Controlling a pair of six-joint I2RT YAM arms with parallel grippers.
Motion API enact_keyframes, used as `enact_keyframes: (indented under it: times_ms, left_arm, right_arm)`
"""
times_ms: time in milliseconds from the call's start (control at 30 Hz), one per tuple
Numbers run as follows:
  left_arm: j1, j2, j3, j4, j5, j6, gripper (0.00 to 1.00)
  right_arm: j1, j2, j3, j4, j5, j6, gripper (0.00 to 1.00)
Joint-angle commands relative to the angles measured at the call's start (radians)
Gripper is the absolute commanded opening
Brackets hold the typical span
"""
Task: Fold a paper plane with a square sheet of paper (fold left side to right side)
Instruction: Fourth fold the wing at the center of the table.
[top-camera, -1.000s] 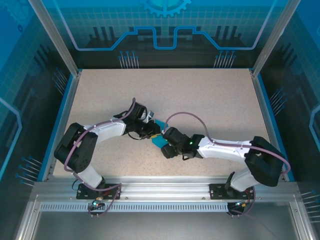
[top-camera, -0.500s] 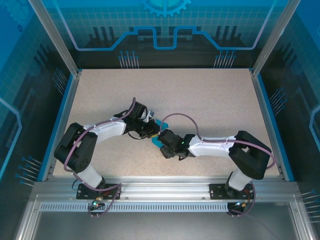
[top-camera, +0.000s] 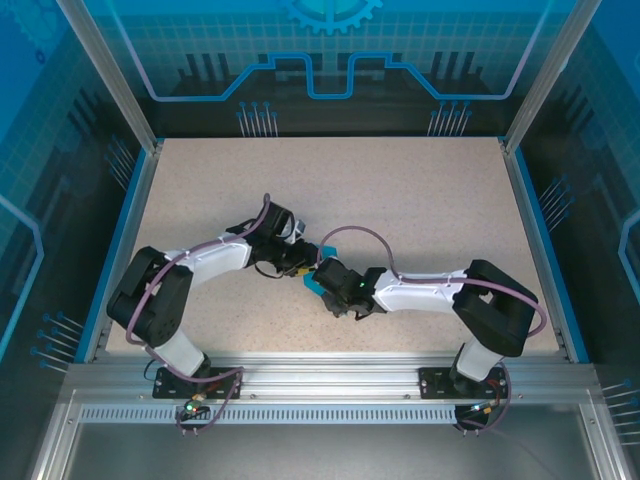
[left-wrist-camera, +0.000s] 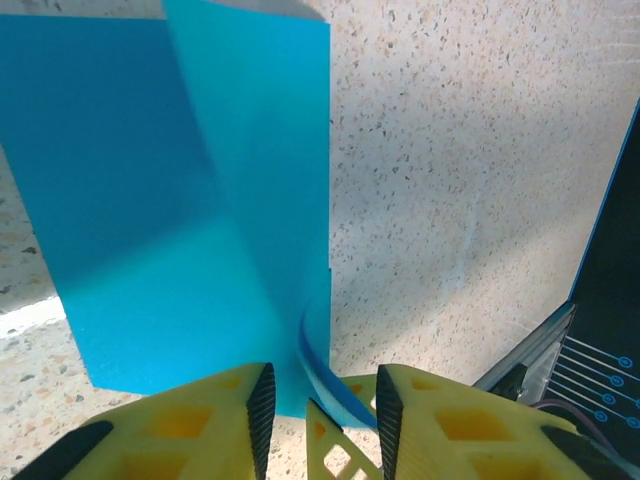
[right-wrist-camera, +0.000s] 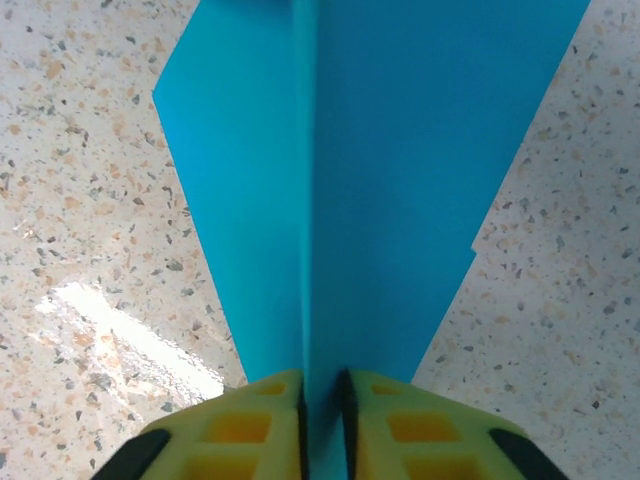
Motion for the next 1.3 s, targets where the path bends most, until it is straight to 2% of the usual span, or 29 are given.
enact_keyframes:
  times_ms: [0, 133, 333, 467, 567, 667, 767, 967, 1267]
  left_arm:
    - [0.014, -0.056, 0.019, -0.04, 0.006, 0.017, 0.39]
    - [0.056, -0.083, 0.017, -0.065, 0.01, 0.035, 0.48]
    - [0.134, -0.147, 0.005, -0.106, 0.003, 0.063, 0.56]
    - [0.146, -0.173, -0.027, -0.126, -0.009, 0.073, 0.57]
    - [0.147, -0.164, -0.081, -0.081, 0.025, 0.043, 0.53]
    - [0.14, -0.141, -0.134, 0.0, 0.071, 0.01, 0.45]
    - [0.12, -0.114, -0.144, 0.014, 0.077, 0.009, 0.43]
    - [0.063, -0.073, -0.127, 0.049, 0.081, -0.006, 0.45]
    - [-0.014, 0.023, -0.064, 0.078, 0.074, -0.024, 0.48]
  right_arm:
    - [0.007, 0.019, 0.009, 0.003, -0.019, 0.013, 0.13]
    - [0.006, 0.017, 0.007, 0.003, -0.032, 0.014, 0.11]
    - [-0.012, -0.01, -0.036, 0.04, -0.087, 0.025, 0.1]
    - [-0.04, -0.039, -0.07, 0.087, -0.162, 0.03, 0.09]
    - [-0.062, -0.059, -0.093, 0.118, -0.216, 0.033, 0.09]
    - [-0.083, -0.082, -0.119, 0.146, -0.26, 0.036, 0.08]
    - [-0.104, -0.107, -0.141, 0.176, -0.306, 0.04, 0.09]
    - [-0.154, -0.13, -0.178, 0.216, -0.391, 0.053, 0.08]
    - [-0.189, -0.117, -0.202, 0.253, -0.455, 0.068, 0.08]
